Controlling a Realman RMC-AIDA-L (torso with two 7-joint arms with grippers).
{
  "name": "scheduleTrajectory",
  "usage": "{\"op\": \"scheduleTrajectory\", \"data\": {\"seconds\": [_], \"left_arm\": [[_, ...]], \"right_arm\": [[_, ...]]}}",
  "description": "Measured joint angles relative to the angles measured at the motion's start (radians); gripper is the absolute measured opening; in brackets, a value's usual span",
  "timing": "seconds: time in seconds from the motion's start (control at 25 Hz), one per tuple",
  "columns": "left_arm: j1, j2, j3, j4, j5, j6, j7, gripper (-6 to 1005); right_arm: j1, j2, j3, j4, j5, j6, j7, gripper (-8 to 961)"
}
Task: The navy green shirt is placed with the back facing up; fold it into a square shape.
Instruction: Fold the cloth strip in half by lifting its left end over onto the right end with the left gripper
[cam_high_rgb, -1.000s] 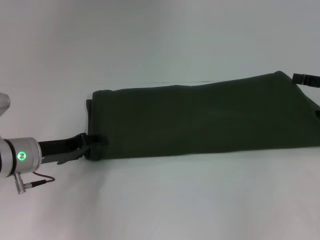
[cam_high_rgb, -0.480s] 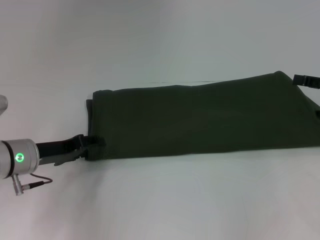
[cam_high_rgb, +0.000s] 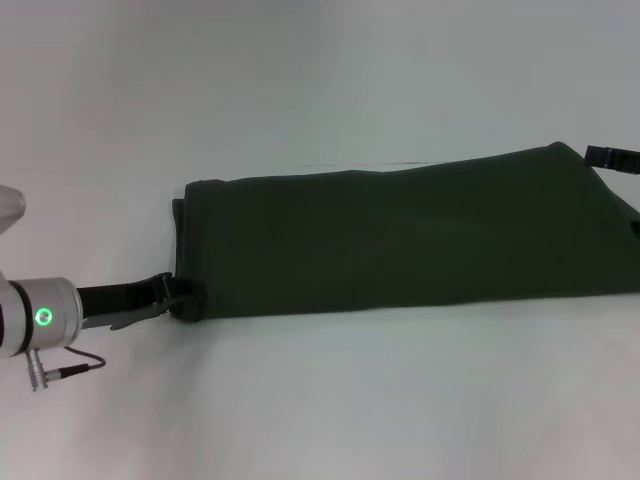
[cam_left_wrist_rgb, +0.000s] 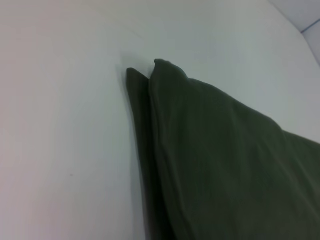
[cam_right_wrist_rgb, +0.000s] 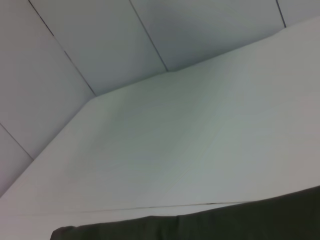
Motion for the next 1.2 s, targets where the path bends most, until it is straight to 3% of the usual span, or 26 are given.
{"op": "scheduleTrajectory", "data": {"seconds": [0.32,0.8,1.2], "left_arm": [[-0.004,0.000,0.020,-0.001,0.032,-0.046,-0.002,156],[-0.010,0.000,0.031,0.003,0.041,-0.053,-0.004,63],[-0.004,0.001,0.024,0.013,0.064,-0.050,-0.009,62]], "right_arm": [[0.000,0.000,0.001,-0.001,0.001,0.000,-0.001,778],[-0.003,-0.003,-0.003,-0.001,-0.006,0.004,0.003,778],[-0.024,-0.012,0.002,-0.005,-0.068,0.020,0.041,778]]}}
